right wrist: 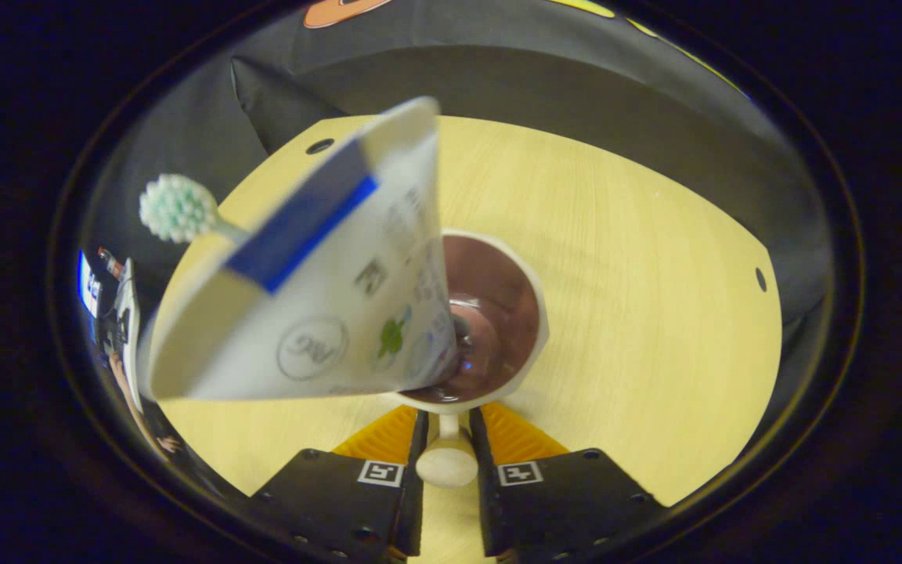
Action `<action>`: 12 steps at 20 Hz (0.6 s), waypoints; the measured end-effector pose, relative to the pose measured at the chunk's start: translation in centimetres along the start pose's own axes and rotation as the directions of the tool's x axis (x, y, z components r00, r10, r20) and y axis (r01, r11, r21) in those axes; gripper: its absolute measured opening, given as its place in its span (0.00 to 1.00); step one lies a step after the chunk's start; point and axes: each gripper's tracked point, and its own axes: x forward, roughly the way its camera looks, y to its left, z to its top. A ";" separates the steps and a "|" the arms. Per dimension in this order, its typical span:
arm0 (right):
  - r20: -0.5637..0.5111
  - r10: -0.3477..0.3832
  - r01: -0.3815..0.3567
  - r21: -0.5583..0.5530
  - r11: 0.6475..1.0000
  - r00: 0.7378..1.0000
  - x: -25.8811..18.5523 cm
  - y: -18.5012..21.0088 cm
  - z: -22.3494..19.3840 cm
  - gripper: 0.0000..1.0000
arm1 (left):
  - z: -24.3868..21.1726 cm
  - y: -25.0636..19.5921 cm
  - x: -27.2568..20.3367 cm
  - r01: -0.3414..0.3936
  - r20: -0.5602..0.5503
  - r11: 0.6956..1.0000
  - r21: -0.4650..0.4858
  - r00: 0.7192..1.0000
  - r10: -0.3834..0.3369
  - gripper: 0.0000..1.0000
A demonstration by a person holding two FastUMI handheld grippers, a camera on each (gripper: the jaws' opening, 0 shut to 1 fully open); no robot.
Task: Put the toothbrush and toothpaste on the desktop into the cup, then pick up the cup and place it on the coaster on the desktop.
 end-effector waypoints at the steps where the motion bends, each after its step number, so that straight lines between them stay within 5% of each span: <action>1: 0.022 0.018 -0.019 0.008 1.000 1.000 -0.9 0.5 0.2 0.34 | -0.1 -0.2 -0.2 0.004 -0.002 1.000 -0.004 1.000 -0.004 0.96; 6: 0.157 0.011 -0.015 0.027 1.000 0.988 -5.7 0.0 0.4 0.88 | 0.0 -0.6 0.1 0.021 -0.019 1.000 0.007 1.000 -0.021 0.96; 8: 0.194 0.010 -0.018 0.039 0.999 0.981 -7.3 -0.1 -0.1 0.96 | 0.7 -1.0 0.2 0.025 -0.019 1.000 -0.004 1.000 -0.025 0.95; 12: 0.313 -0.022 0.009 0.045 0.999 0.950 -10.5 -1.4 -0.8 0.96 | 2.3 -1.1 -0.1 0.021 -0.001 1.000 -0.012 1.000 -0.021 0.96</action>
